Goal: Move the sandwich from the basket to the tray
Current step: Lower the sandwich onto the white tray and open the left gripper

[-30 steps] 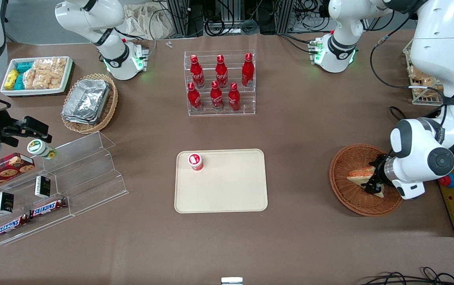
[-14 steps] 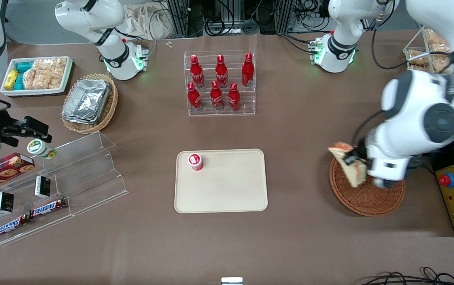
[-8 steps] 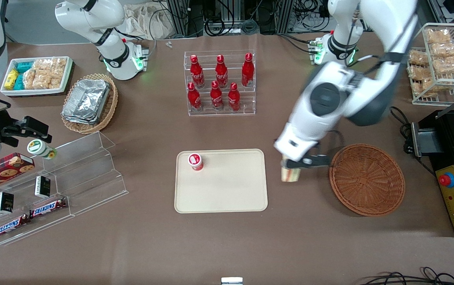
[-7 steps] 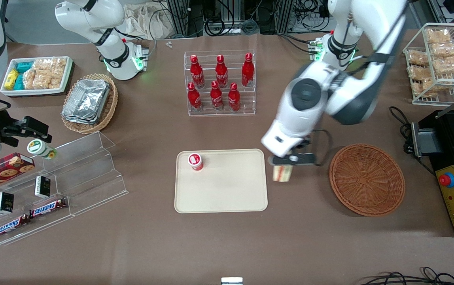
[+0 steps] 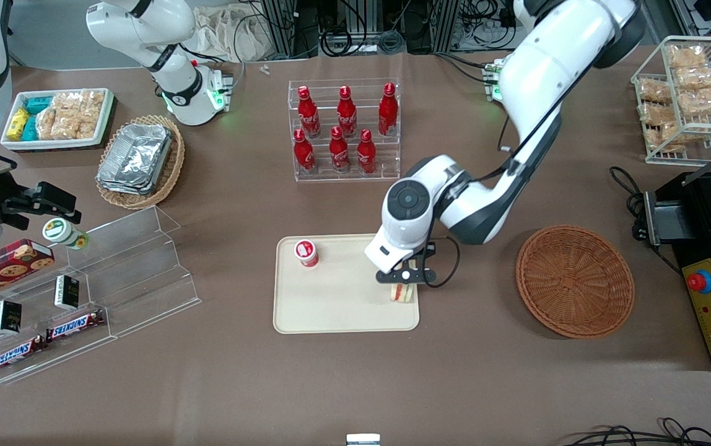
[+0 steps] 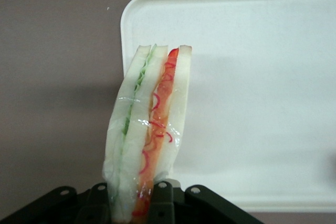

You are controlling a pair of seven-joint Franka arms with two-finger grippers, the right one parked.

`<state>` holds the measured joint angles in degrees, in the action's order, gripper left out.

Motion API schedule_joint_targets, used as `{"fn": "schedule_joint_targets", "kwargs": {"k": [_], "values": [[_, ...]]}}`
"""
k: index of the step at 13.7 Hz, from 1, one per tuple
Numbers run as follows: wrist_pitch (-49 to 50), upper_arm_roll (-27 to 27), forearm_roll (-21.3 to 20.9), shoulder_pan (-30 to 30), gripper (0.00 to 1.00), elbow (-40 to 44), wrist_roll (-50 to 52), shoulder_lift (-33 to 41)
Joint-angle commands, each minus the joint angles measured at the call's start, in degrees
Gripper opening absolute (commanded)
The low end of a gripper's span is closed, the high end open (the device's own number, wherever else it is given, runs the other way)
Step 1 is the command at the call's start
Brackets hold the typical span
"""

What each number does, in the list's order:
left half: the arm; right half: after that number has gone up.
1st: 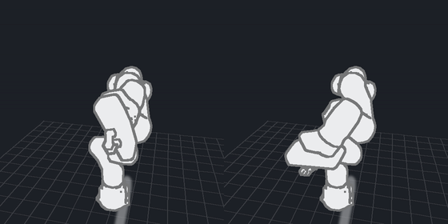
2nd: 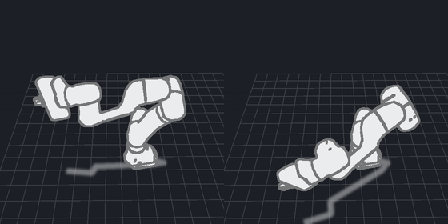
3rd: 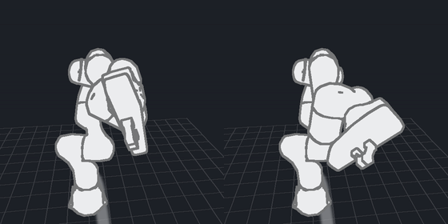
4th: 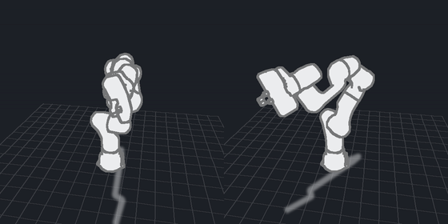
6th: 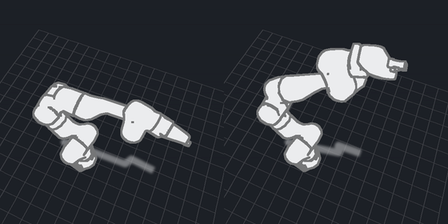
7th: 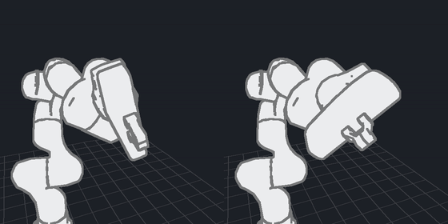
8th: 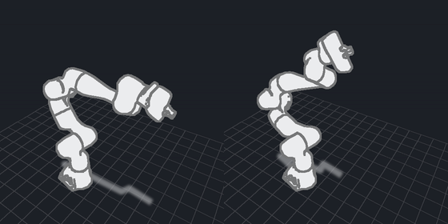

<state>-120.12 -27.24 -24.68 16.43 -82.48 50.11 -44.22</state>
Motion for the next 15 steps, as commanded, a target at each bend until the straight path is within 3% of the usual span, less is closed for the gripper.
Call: {"fn": "schedule_joint_targets", "kwargs": {"k": [1,2,3,4,5,9,12,15], "values": [[-2.21,0.35,-3.62,1.33,0.05,2.94,4.11,-2.97],[-3.18,0.35,-3.62,1.33,0.13,3.03,4.2,-3.5],[-3.62,0.35,-3.71,1.24,0.41,3.03,4.2,-3.76],[-3.98,0.44,-3.88,1.24,0.92,3.03,4.12,-4.03],[-3.98,0.44,-3.97,1.24,1.0,3.03,4.2,-4.03],[-3.37,0.35,-3.8,-0.34,1.0,3.03,3.5,-1.49],[-1.18,-0.09,-0.21,-3.06,1.0,3.2,3.5,4.56],[7.59,0.09,2.26,-4.38,1.0,3.29,2.27,11.86]]}}
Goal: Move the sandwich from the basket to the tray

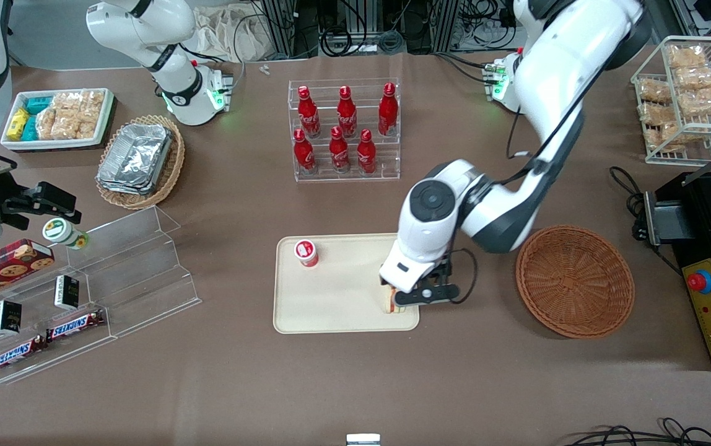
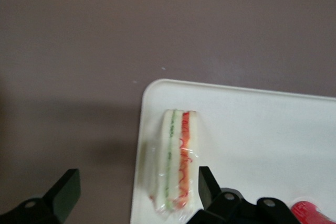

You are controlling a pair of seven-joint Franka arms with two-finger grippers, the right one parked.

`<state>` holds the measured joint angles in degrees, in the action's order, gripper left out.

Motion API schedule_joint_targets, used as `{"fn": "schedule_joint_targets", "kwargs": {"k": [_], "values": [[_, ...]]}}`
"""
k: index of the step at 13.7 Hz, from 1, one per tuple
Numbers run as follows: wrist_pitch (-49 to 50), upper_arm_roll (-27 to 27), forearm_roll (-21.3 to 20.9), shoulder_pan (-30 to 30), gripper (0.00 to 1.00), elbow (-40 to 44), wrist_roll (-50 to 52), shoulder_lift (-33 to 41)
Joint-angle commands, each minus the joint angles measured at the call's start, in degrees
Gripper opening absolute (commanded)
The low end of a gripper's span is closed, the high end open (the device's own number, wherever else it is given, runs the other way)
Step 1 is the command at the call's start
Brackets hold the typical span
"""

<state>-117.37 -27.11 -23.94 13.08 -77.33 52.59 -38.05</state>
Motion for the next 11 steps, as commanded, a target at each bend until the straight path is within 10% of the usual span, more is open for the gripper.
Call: {"fn": "schedule_joint_targets", "kwargs": {"k": [1,11], "values": [[7.13,-0.14,1.62,-2.43,1.0,-2.04,-0.81,7.7],[33.86,5.01,22.62,-15.81,1.0,-2.04,-34.72,26.25]]}}
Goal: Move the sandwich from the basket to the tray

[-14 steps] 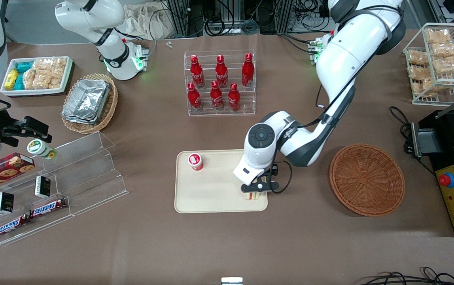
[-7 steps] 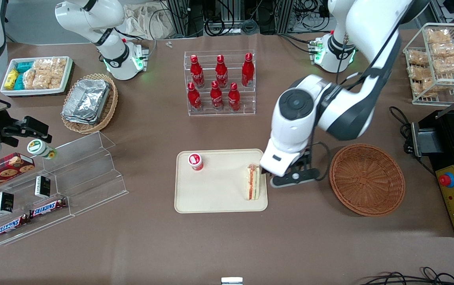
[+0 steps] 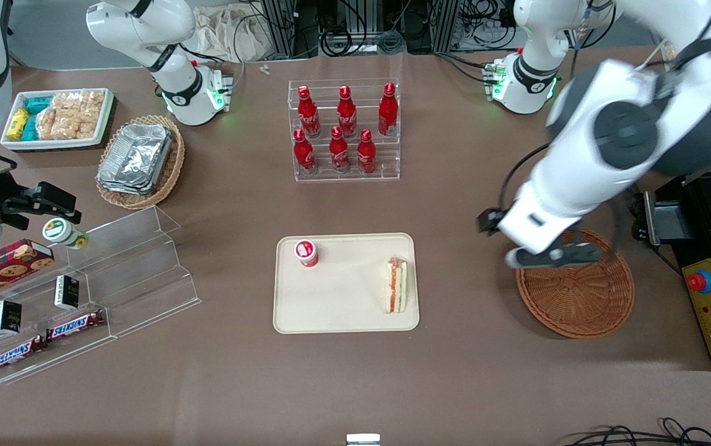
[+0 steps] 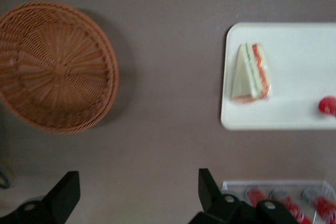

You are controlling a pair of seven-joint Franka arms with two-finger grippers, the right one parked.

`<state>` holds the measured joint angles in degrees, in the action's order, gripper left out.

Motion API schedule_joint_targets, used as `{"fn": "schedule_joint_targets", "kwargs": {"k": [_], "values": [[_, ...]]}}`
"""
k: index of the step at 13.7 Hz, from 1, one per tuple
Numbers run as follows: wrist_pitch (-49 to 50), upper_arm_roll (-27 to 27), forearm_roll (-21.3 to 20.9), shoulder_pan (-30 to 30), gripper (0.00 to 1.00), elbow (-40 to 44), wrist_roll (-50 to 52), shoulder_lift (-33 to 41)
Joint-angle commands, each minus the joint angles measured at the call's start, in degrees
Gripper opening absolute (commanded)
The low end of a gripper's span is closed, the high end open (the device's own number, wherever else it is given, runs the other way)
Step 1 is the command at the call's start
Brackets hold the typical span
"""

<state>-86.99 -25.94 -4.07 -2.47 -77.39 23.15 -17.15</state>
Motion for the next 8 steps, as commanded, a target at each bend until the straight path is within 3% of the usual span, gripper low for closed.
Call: {"fn": "schedule_joint_targets", "kwargs": {"k": [1,6,8], "values": [[4.02,8.14,3.19,1.4,1.0,-2.5,-6.88,7.46],[9.47,22.65,8.19,5.19,1.0,-5.92,-19.97,14.75],[8.95,25.93,9.26,6.25,1.0,-10.22,-22.53,18.97]]}}
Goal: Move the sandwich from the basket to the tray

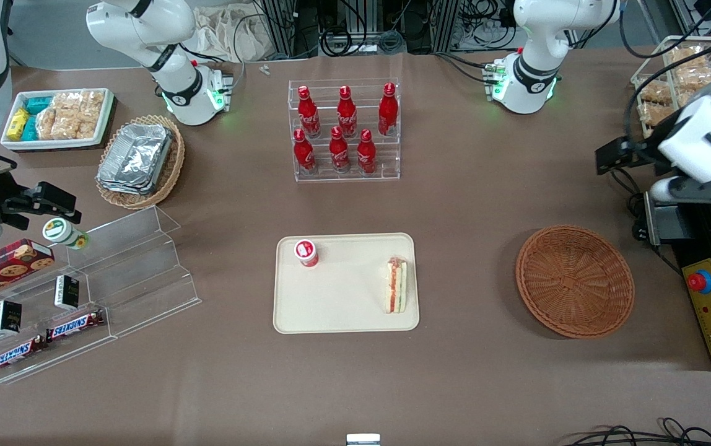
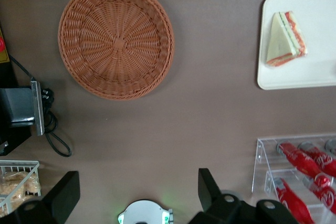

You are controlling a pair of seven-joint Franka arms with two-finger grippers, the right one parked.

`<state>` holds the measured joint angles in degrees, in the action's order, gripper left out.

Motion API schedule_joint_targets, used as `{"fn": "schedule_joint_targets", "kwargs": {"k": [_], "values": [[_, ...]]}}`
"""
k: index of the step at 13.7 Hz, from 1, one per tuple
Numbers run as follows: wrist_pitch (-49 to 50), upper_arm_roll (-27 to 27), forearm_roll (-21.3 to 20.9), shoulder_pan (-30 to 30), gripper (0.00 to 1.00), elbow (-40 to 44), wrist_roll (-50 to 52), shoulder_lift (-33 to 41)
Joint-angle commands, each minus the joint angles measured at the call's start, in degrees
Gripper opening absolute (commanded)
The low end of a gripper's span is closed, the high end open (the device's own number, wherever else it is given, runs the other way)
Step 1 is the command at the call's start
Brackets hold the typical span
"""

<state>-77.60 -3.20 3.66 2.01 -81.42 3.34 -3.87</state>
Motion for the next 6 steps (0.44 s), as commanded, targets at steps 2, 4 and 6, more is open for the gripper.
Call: {"fn": "schedule_joint_targets", "kwargs": {"k": [2,4,6], "values": [[-0.89,3.29,1.61,1.77,1.0,-7.96,-2.81,7.47],[-0.89,3.38,1.61,1.77,1.0,-7.97,-2.72,8.08],[-0.89,3.29,0.91,1.86,1.0,-7.01,-2.28,7.21]]}}
